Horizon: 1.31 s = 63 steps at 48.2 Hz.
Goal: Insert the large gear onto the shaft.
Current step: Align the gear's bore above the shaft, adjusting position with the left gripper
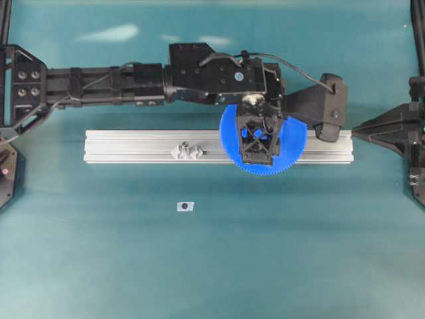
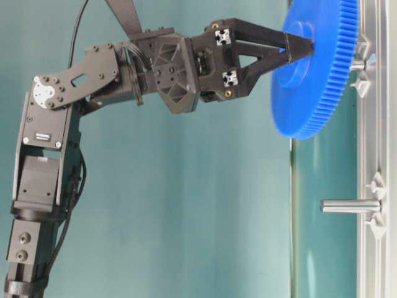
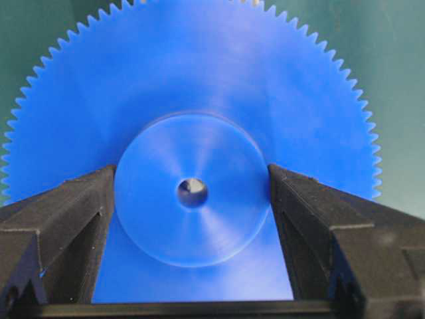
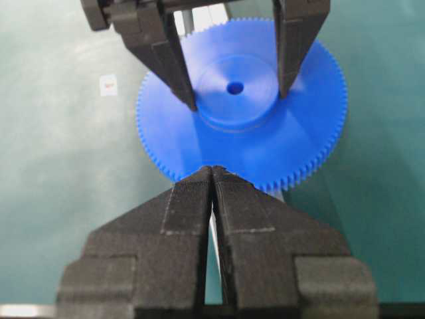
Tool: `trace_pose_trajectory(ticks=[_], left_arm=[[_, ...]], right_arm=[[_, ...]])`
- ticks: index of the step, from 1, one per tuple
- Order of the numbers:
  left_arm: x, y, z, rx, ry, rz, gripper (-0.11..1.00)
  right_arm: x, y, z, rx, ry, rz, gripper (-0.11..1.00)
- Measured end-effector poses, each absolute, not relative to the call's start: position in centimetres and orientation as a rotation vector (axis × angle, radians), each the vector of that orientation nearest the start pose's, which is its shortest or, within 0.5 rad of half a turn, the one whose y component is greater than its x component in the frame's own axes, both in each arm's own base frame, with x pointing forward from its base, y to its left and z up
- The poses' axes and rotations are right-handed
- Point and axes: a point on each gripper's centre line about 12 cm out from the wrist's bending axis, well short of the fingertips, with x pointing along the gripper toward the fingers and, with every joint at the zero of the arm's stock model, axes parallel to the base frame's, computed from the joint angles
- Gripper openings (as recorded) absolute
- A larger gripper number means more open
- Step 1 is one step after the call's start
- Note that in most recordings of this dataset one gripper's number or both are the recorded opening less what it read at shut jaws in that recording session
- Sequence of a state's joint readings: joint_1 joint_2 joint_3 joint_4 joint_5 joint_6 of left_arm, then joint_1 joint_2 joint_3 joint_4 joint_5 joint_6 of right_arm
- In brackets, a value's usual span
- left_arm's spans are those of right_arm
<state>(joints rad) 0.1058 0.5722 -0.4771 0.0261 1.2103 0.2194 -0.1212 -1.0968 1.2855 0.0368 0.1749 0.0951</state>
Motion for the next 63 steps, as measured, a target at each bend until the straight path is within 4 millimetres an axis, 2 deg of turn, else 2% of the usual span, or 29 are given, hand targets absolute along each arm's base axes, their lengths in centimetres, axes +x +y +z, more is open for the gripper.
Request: trace_pose_trajectory(ticks=[9, 22, 55, 63], left_arm=[[53.0, 6.5, 20.4, 0.133, 1.315, -0.035, 0.76], [53.7, 6.9, 20.4, 0.137, 1.24, -0.019, 0.76], [53.6, 7.2, 20.5, 0.128, 1.259, -0.016, 0.77], [53.7, 6.7, 20.6, 0.132, 1.262, -0.023, 0.86]], right_arm=[[16.4, -1.9, 22.0, 0.153, 0.349, -0.137, 0.09], [16.4, -1.9, 22.0, 0.153, 0.347, -0.137, 0.09], [16.4, -1.9, 22.0, 0.153, 0.349, -0.137, 0.09], [16.4, -1.9, 22.0, 0.153, 0.347, -0.137, 0.09]])
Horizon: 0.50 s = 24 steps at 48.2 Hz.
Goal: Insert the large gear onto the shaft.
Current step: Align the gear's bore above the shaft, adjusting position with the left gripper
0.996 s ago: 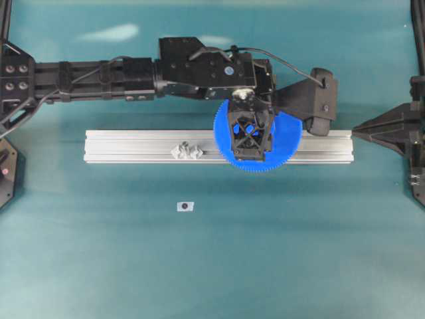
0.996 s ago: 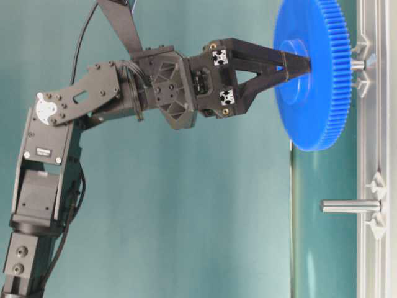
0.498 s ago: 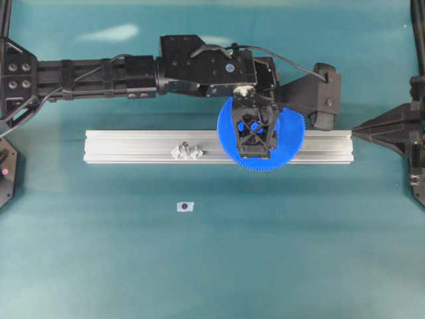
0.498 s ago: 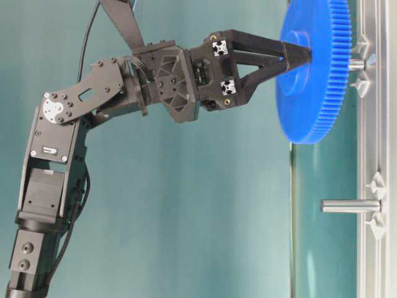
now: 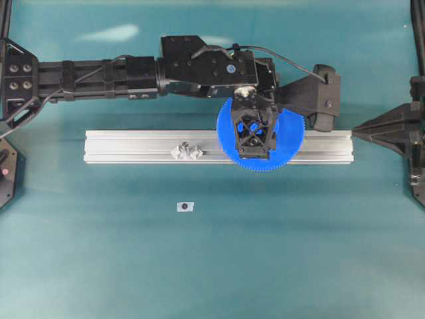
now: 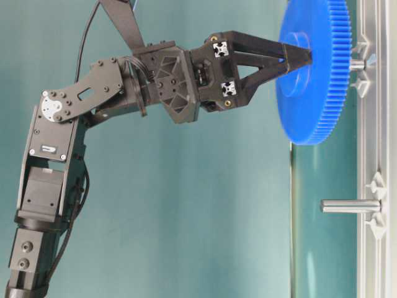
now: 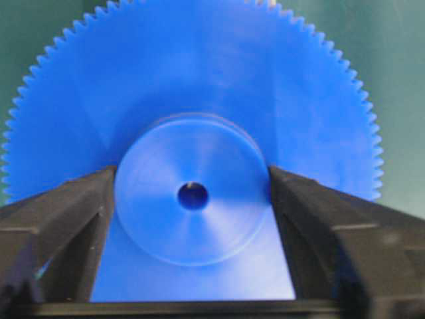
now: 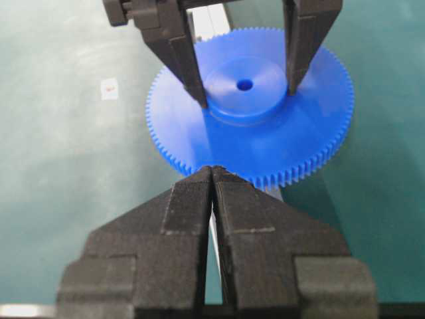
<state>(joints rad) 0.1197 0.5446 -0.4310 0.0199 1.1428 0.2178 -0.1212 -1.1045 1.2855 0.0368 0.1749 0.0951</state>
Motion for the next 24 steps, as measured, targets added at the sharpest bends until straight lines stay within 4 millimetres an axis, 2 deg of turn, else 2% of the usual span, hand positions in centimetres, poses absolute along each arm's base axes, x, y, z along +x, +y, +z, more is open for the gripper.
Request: trace_pose_trajectory(ticks=[18, 24], left_arm=[[53.9, 6.1, 20.9, 0.134, 1.269, -0.027, 0.88], [53.9, 6.1, 21.6, 0.137, 1.273, -0.024, 0.88]], right_arm=[[16.4, -1.9, 22.0, 0.154, 0.347, -0.137, 0.09], [16.4, -1.9, 22.0, 0.153, 0.349, -0.137, 0.09]])
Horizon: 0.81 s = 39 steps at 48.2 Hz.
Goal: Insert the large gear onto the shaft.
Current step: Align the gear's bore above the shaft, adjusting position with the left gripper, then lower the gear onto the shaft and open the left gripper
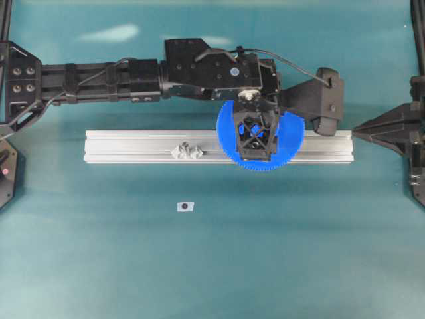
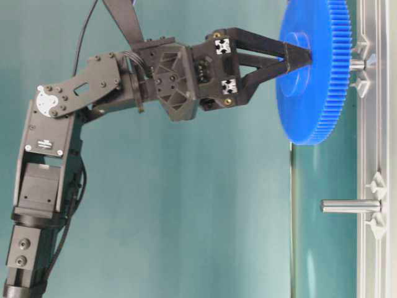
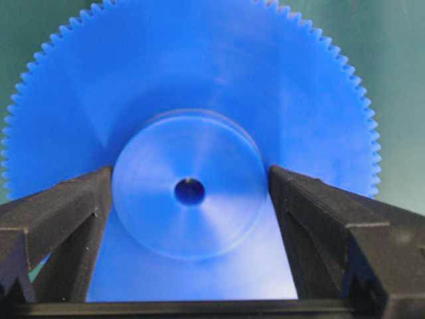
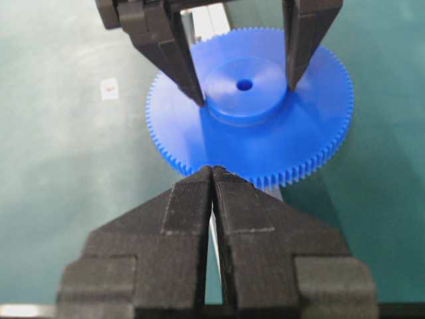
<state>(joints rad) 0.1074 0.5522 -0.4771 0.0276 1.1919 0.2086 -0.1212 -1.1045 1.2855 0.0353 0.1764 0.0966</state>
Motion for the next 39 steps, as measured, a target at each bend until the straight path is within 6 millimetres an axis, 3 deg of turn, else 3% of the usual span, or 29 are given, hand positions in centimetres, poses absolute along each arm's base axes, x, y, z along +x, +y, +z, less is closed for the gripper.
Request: trace_pose_trajectory(ticks=[25, 32, 39], left_arm=[[54.6, 4.5, 26.0, 0.153, 1.225, -0.041, 0.88], [53.6, 4.2, 29.2, 0.154, 1.171, -0.034, 0.87], [51.2, 4.0, 32.6, 0.143, 1.121, -0.02, 0.84]], right_arm=[[16.3, -1.9, 22.2, 0.155, 0.338, -0.137, 0.09], [15.9, -1.9, 22.1, 0.155, 0.324, -0.137, 0.09], [15.2, -1.8, 21.8, 0.153, 0.3, -0.136, 0.09]])
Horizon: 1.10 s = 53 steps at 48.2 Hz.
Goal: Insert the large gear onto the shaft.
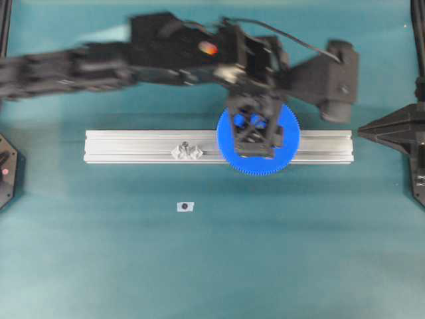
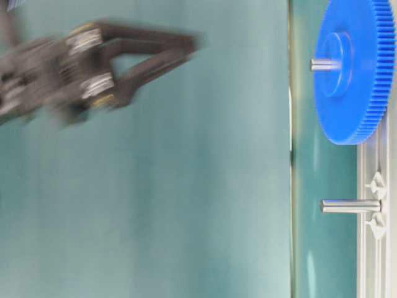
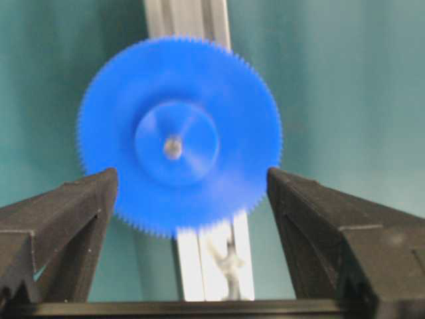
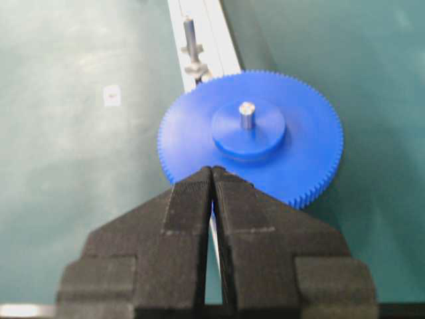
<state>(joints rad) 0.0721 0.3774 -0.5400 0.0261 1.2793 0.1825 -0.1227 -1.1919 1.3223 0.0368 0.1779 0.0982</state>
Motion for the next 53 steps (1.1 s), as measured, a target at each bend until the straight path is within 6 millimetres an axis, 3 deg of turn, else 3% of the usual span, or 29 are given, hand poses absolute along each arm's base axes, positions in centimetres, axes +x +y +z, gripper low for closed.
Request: trace_pose_trajectory(ticks=[7, 13, 26, 40, 53], left_arm=[[48.6, 3.8, 33.5, 0.117, 1.096, 0.0, 0.81], [46.2, 3.6, 33.0, 0.067, 1.046, 0.033, 0.79], [41.7, 3.1, 34.0, 0.001, 0.809, 0.073, 0.79], [37.0, 2.4, 30.4, 0.004, 0.683, 0.062, 0.79], [34.2, 2.1, 29.4, 0.014, 0.541, 0.056, 0.79]], right_arm=[[14.6, -1.7, 21.7, 0.151, 0.271, -0.134, 0.09], [14.3, -1.7, 21.1, 0.152, 0.275, -0.134, 0.09], [14.0, -1.6, 19.4, 0.151, 0.275, -0.134, 0.09], [13.7, -1.7, 18.7, 0.146, 0.202, -0.134, 0.09], [13.2, -1.6, 16.3, 0.151, 0.264, -0.137, 0.08]])
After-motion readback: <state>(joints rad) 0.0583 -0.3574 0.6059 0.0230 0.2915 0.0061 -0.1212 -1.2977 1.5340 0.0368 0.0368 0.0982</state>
